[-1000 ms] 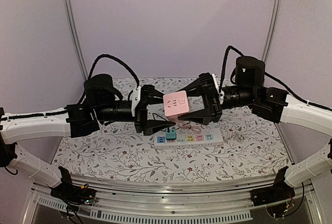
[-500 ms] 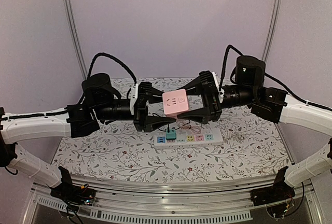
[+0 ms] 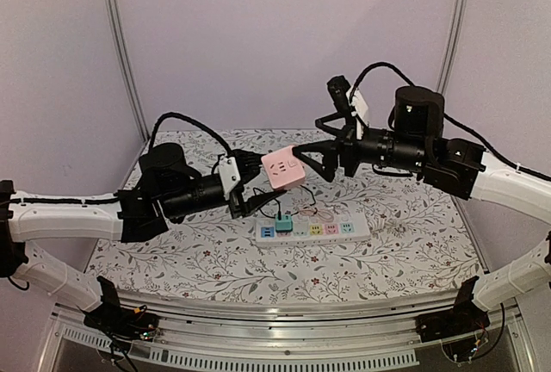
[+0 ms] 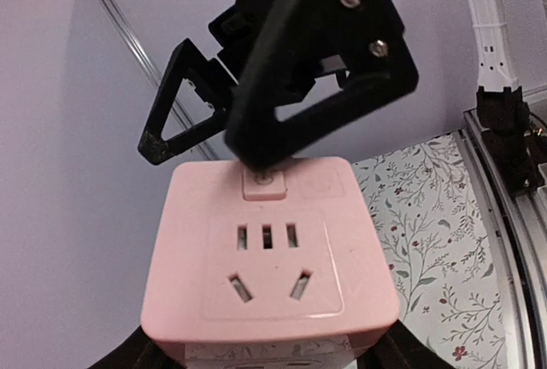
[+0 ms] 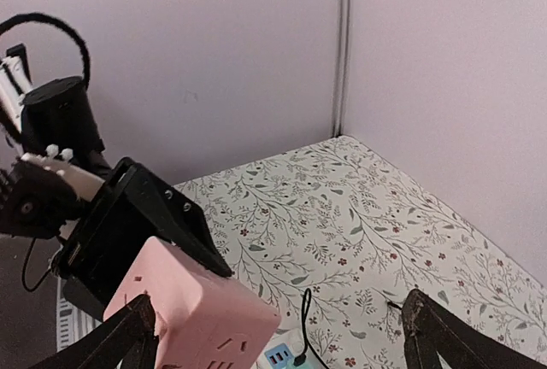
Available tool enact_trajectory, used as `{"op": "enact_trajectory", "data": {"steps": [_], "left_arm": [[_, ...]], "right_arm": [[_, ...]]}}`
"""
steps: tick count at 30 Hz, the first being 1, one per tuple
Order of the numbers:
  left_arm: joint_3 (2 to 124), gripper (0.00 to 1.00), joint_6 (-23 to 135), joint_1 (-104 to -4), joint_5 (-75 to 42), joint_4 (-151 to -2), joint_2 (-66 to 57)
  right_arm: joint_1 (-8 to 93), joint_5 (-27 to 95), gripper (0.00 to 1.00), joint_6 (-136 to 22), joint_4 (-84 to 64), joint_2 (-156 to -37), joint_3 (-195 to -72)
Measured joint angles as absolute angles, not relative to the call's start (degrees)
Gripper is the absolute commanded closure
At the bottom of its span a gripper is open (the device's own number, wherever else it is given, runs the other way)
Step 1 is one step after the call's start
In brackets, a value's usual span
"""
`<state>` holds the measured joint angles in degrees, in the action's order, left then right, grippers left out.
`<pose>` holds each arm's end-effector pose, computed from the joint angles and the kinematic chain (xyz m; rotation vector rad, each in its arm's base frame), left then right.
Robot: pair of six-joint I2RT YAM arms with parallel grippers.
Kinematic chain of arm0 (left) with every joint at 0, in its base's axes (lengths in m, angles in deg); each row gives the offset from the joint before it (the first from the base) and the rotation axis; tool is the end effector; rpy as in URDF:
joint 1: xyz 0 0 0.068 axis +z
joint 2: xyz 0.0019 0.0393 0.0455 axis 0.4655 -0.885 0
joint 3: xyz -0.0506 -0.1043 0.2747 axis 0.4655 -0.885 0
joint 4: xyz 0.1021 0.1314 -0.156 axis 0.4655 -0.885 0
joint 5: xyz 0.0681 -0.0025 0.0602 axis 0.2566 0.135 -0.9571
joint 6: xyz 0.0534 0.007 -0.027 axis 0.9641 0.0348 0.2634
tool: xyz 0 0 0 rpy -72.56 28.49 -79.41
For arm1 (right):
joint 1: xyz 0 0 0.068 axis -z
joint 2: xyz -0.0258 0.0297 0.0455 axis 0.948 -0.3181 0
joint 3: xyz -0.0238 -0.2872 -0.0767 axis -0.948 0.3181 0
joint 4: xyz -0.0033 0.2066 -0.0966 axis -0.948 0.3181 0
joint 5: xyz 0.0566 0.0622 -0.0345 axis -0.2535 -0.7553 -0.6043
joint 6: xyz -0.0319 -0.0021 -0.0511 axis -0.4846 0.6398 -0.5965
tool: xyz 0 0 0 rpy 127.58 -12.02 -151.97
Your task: Insert the plug
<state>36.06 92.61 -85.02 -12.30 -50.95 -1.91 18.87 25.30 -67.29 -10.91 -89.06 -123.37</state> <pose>0.1359 -0.2293 0.3472 1.1791 1.0857 -0.6094 0.1540 0.2219 0.4066 -1.0224 1.4543 0.8713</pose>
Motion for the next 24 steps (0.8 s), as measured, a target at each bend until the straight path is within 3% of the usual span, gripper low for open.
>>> {"op": "enact_trajectory", "data": {"steps": [5,12,17,24], "left_arm": [[33.0,1.00,109.9,-84.8,-17.7,-43.8,-2.9],[34.6,1.00,142.2,-82.2,-16.4,-38.8,-5.2],[42.8,1.00,160.1,-78.5,-15.1,-41.7,-10.0],[53.5,1.00,171.1,-76.2,-18.6,-45.9,-13.7]], "right_arm": [[19.4,44.2,0.01,-44.9,-2.5,-85.7,-126.8],[18.2,56.7,0.01,-16.5,1.3,-82.5,-125.0],[17.5,61.9,0.01,-8.8,-0.9,-83.9,-124.9],[17.4,62.7,0.01,-5.1,-14.1,-90.7,-125.6]]}}
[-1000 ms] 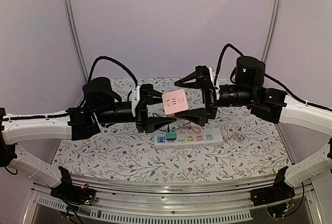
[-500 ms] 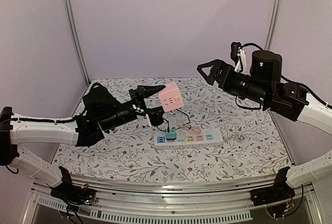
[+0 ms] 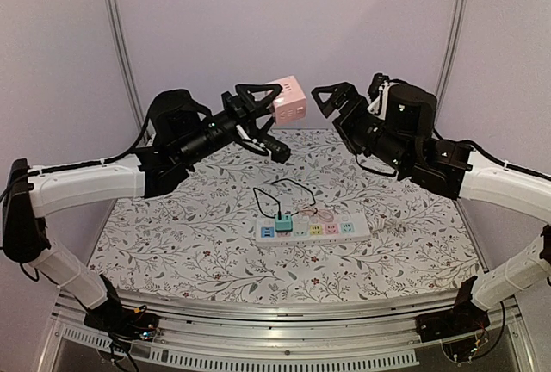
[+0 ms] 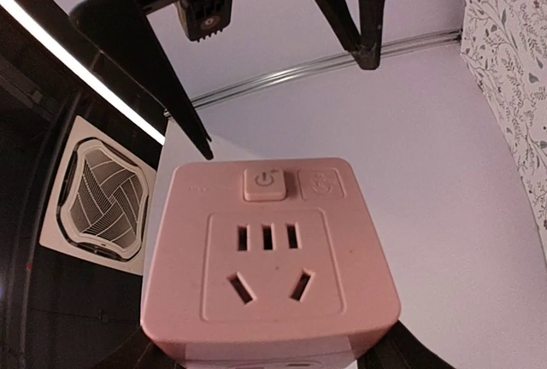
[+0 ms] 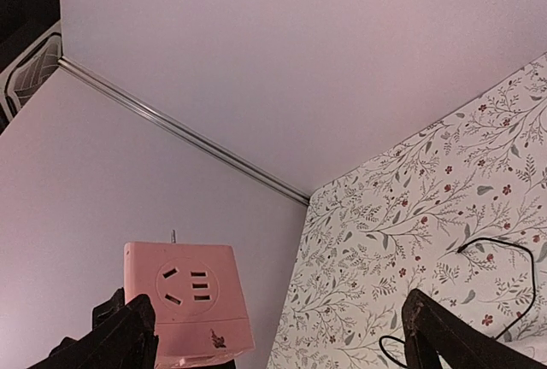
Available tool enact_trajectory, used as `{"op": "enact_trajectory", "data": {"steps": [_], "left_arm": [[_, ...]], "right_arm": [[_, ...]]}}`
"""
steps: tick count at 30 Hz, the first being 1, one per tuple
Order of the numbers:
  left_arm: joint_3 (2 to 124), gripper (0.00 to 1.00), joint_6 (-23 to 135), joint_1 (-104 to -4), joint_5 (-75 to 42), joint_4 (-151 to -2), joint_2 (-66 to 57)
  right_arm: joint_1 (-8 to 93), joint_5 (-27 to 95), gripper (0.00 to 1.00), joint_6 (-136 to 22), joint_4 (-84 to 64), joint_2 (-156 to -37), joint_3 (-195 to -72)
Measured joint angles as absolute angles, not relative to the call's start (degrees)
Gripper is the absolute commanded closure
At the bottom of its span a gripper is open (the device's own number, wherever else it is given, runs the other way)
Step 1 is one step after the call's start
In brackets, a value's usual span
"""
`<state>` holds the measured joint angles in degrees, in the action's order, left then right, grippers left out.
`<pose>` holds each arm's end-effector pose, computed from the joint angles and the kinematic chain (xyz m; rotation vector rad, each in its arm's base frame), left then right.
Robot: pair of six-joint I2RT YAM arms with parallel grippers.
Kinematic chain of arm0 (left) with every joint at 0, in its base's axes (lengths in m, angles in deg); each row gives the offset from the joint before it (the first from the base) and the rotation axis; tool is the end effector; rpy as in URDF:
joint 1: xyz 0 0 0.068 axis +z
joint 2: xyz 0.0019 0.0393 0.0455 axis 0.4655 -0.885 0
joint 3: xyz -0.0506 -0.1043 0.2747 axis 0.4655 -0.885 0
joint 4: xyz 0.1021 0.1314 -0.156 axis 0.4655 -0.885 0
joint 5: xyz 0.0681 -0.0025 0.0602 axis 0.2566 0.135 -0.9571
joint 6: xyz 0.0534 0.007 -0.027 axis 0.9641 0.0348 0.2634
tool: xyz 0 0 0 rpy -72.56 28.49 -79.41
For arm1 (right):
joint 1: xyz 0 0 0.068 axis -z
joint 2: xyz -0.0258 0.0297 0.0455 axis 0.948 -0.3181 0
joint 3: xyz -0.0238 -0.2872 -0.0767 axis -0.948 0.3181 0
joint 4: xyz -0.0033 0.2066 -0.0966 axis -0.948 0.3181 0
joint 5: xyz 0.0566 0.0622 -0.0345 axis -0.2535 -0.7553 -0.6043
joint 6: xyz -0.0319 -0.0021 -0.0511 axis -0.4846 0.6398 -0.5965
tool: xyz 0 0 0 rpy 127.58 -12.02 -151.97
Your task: Insert the plug
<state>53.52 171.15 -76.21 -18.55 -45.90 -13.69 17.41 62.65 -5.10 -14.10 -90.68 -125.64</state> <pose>0.2131 -0.2479 0.4019 1.3995 0.2534 0.7256 0.1756 0.2148 0.4190 0.3774 1.7340 1.1834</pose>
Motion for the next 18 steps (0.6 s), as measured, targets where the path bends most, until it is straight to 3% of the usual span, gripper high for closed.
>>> {"op": "enact_trajectory", "data": {"steps": [18], "left_arm": [[65.3,1.00,176.3,-74.4,-20.1,-49.3,-20.0]], "right_arm": [[15.9,56.7,0.01,-1.0,-44.4,-102.0,-125.9]]}}
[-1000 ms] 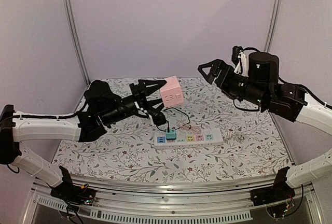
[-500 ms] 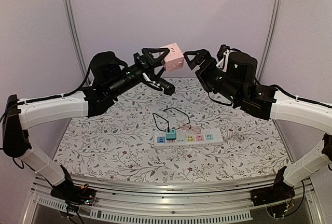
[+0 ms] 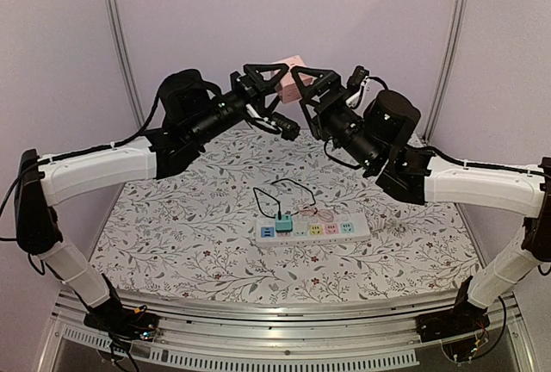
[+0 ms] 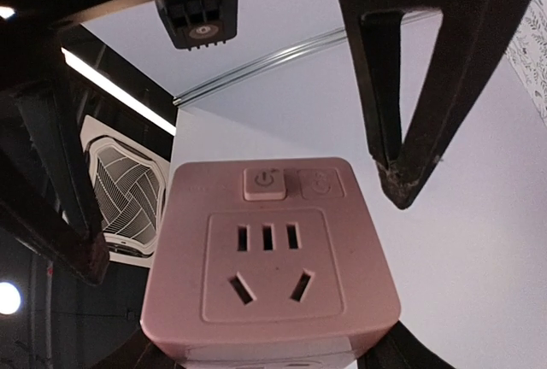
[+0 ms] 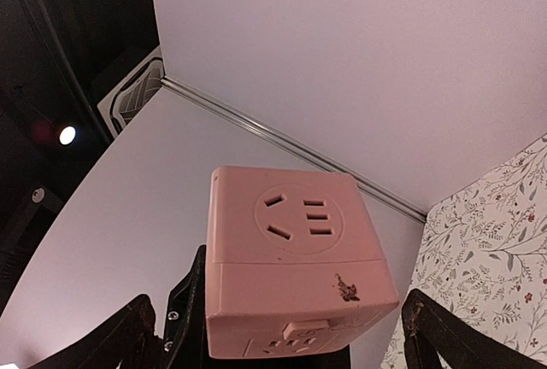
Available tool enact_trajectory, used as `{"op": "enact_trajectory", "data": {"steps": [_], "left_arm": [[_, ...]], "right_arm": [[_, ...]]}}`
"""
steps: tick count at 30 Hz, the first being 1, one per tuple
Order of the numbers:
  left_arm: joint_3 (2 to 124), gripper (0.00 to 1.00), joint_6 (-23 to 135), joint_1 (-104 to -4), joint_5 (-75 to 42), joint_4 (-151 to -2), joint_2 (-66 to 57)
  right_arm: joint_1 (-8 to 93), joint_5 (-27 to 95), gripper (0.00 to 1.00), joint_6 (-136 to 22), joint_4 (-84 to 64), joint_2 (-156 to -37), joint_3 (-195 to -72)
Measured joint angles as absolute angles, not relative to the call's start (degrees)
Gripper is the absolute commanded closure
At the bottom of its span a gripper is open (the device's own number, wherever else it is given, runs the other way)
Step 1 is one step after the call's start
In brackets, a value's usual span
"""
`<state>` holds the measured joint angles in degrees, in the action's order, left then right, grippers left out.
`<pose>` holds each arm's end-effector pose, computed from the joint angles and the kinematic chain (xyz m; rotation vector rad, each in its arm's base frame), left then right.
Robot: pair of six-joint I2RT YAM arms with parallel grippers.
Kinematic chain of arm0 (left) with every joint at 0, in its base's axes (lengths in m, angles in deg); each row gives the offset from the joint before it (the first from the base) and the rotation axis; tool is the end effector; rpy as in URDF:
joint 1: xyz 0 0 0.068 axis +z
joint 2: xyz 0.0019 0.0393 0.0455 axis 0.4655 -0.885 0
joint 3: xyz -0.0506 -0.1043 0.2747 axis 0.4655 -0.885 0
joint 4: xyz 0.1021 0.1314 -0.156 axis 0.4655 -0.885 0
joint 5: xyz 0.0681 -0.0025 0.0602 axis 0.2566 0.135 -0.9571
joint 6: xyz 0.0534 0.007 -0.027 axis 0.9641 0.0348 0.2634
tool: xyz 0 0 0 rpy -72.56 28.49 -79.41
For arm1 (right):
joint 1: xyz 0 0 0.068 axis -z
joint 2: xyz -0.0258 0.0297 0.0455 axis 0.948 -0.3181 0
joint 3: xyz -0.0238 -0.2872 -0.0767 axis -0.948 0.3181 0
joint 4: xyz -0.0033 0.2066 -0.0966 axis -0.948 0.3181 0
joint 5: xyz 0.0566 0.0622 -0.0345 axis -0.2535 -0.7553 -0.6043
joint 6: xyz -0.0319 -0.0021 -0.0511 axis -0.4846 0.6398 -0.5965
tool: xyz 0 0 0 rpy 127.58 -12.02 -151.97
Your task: Insert the plug
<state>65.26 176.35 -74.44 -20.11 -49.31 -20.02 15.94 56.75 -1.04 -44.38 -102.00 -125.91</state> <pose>0.2438 -0.2640 0.4275 1.3817 0.2285 0.8550 0.1982 0.2680 0.4250 0.3515 1.4492 1.5572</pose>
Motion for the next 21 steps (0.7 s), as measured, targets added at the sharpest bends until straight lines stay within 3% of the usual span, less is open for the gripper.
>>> {"op": "enact_trajectory", "data": {"steps": [5,13,21], "left_arm": [[65.1,1.00,176.0,-74.4,-19.9,-49.2,-20.2],[63.8,1.00,174.9,-75.2,-19.6,-47.7,-20.2],[63.7,1.00,174.6,-75.4,-19.7,-46.6,-20.5]], "right_arm": [[15.6,57.4,0.06,0.6,-47.1,-104.0,-125.9],[15.7,61.3,0.41,-0.3,-48.1,-104.3,-125.9],[16.4,61.4,0.38,3.2,-49.5,-105.0,-125.9]]}}
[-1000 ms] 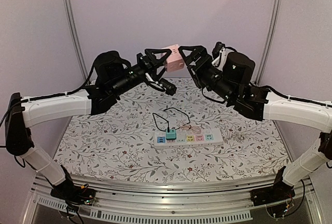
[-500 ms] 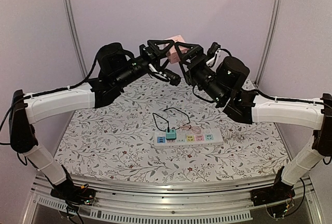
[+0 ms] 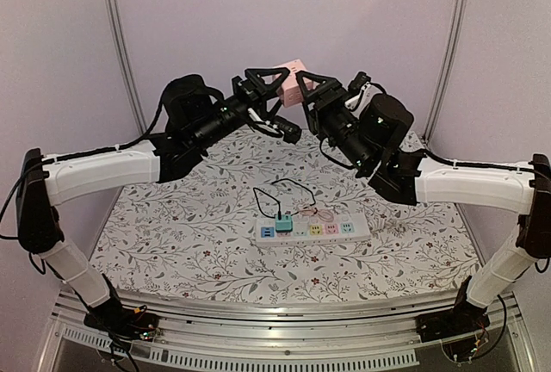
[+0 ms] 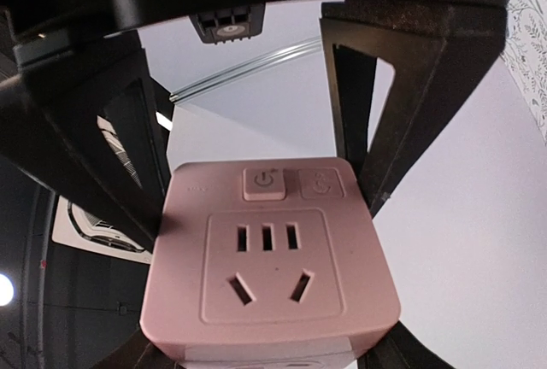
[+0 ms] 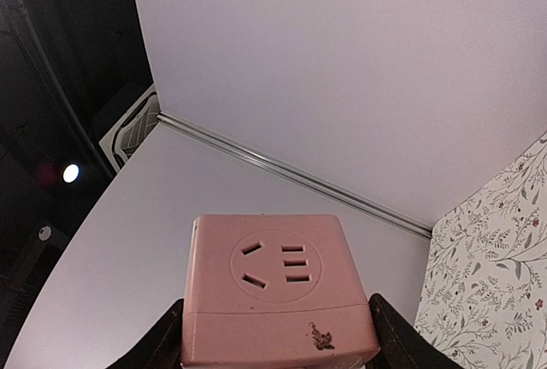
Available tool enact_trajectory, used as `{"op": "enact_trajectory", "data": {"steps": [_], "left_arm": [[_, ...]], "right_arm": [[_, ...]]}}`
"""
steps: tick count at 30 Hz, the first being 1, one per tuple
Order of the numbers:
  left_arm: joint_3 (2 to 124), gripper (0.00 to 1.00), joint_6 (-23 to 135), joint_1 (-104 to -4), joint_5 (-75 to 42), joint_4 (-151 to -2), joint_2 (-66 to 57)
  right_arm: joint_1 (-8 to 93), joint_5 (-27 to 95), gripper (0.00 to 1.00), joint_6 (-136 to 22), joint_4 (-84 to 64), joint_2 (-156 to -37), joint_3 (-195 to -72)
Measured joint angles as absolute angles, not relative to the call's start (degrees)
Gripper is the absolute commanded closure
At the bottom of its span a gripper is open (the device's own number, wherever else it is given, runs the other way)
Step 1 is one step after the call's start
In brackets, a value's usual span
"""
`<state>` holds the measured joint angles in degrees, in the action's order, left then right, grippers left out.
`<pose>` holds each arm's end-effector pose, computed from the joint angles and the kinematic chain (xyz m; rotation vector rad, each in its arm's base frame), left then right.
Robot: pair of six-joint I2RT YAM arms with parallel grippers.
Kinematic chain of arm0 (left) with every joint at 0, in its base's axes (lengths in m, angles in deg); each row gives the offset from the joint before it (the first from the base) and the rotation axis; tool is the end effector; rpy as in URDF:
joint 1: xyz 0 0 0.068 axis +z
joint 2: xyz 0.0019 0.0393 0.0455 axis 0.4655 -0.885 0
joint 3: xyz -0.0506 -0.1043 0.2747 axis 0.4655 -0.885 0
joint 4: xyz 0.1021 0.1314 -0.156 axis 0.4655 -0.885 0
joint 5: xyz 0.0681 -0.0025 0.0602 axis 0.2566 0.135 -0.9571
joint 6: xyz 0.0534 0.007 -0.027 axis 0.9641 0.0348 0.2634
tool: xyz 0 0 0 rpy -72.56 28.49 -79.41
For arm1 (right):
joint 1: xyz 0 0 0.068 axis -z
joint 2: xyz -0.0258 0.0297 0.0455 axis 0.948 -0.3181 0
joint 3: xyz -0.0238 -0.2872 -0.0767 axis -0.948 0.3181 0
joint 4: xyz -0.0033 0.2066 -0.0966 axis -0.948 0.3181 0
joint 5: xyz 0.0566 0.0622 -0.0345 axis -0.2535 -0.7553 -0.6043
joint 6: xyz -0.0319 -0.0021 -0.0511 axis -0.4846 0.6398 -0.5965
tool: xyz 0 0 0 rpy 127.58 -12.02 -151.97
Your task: Insert the plug
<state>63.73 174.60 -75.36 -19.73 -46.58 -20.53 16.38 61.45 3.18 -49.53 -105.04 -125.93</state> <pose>0.2407 -0.2695 0.4211 1.3640 0.2289 0.8154 0.2102 0.2746 0.4179 0.4884 1.3795 1.5807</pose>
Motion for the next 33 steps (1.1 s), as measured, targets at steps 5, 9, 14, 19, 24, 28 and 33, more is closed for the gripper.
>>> {"op": "enact_trajectory", "data": {"steps": [5,9,14,19,24,28,33], "left_arm": [[63.8,1.00,174.1,-75.1,-20.9,-46.3,-21.1],[63.8,1.00,174.0,-75.1,-21.4,-46.3,-21.1],[63.8,1.00,174.1,-75.1,-21.6,-45.8,-21.1],[62.9,0.06,174.1,-75.1,-21.6,-44.8,-21.0],[57.7,0.01,176.1,-75.3,-18.8,-45.1,-19.0],[52.9,0.00,177.2,-75.5,-16.5,-46.2,-18.3],[49.1,0.01,176.6,-75.6,-16.6,-47.5,-16.3]], "right_arm": [[16.9,60.2,0.57,4.3,-49.5,-106.3,-126.9],[17.2,59.7,0.79,4.6,-49.4,-106.6,-127.2],[17.5,58.7,1.00,4.3,-49.3,-106.7,-127.7],[17.5,58.5,1.00,3.7,-49.1,-106.7,-127.7],[18.0,57.3,1.00,2.3,-46.5,-105.8,-126.1],[19.3,57.0,1.00,0.8,-42.4,-103.3,-123.0],[23.1,53.6,1.00,-3.4,-33.7,-98.2,-120.7]]}}
